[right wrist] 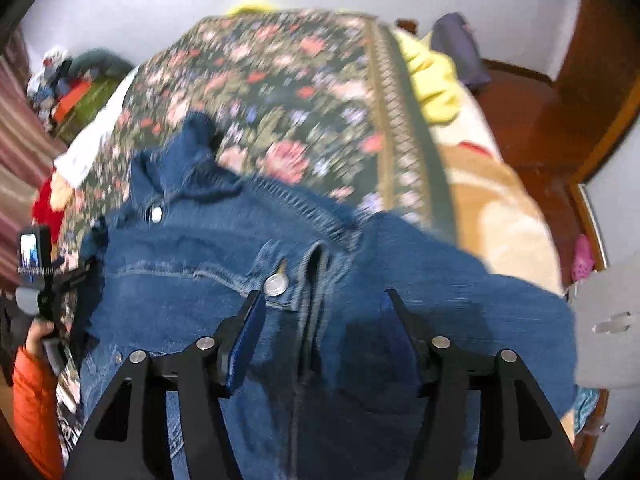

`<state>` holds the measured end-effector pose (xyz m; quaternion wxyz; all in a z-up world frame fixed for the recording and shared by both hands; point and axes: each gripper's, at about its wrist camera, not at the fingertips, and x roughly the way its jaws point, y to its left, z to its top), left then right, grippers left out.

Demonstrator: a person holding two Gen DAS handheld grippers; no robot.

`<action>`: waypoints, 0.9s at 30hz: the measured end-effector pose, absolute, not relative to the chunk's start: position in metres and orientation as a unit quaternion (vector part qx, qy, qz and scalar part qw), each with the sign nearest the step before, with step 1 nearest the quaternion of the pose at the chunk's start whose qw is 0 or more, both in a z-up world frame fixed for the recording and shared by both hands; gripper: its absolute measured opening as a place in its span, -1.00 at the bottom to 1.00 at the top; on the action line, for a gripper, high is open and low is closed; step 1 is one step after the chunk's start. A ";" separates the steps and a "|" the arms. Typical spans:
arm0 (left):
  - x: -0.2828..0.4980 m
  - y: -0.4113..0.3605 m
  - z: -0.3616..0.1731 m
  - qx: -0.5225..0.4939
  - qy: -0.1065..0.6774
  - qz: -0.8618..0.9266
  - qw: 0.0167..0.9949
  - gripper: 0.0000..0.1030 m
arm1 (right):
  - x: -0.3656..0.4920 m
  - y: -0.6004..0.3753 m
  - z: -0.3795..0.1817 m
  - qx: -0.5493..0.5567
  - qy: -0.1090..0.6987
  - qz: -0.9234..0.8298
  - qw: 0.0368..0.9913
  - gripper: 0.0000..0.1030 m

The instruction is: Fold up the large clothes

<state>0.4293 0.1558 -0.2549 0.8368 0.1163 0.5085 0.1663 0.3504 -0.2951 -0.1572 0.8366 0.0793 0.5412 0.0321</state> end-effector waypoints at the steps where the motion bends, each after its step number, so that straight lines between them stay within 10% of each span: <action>1: 0.424 0.152 -0.244 0.118 0.500 0.160 0.843 0.90 | 0.344 -0.305 -0.147 0.086 0.531 0.026 0.842 0.24; 9: 0.388 0.103 -0.162 0.109 0.428 0.087 0.893 0.90 | 0.283 -0.376 -0.093 0.128 0.460 -0.018 0.878 0.75; 27: 0.370 -0.079 -0.186 0.096 0.457 -0.098 0.879 0.91 | 0.172 -0.530 -0.213 0.378 0.513 -0.098 0.765 0.81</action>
